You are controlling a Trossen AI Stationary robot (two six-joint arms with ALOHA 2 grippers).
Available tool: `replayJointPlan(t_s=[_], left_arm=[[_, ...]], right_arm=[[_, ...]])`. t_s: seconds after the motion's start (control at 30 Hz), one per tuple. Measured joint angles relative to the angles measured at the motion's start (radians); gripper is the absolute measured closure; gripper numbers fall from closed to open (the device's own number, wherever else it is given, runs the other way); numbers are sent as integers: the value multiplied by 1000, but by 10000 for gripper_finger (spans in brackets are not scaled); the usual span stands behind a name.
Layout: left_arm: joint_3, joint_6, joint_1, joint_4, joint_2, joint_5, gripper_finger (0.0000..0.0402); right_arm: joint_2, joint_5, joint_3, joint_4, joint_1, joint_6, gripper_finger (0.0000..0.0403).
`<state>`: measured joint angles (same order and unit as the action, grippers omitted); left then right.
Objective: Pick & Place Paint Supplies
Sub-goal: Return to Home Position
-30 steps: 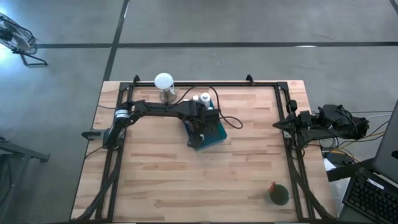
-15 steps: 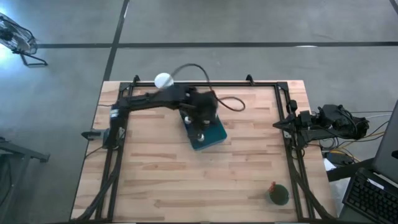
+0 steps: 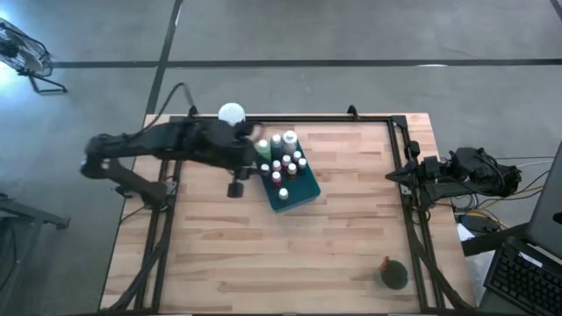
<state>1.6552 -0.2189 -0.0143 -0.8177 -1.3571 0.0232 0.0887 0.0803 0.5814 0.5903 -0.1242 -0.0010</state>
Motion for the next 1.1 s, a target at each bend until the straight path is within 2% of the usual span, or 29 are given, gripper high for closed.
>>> replayJointPlan(t_s=[0.2, 0.37, 0.57, 0.77, 0.97, 1.1], left_arm=[[-325, 35, 0, 240, 249, 70, 298], [-532, 36, 0, 392, 421, 70, 298], [-752, 17, 0, 568, 571, 90, 298], [-926, -8, 1, 707, 656, 219, 298], [-1086, -4, 1, 865, 682, 349, 298], [-1192, -14, 2, 1021, 682, 398, 298]], right_arm=[[0, 0, 0, 0, 0, 0, 394], [0, 0, 0, 0, 0, 0, 394], [0, 0, 0, 0, 0, 0, 394], [0, 0, 0, 0, 0, -18, 394], [0, 0, 0, -1, 0, -20, 394], [0, 20, 0, -11, 0, -148, 394]])
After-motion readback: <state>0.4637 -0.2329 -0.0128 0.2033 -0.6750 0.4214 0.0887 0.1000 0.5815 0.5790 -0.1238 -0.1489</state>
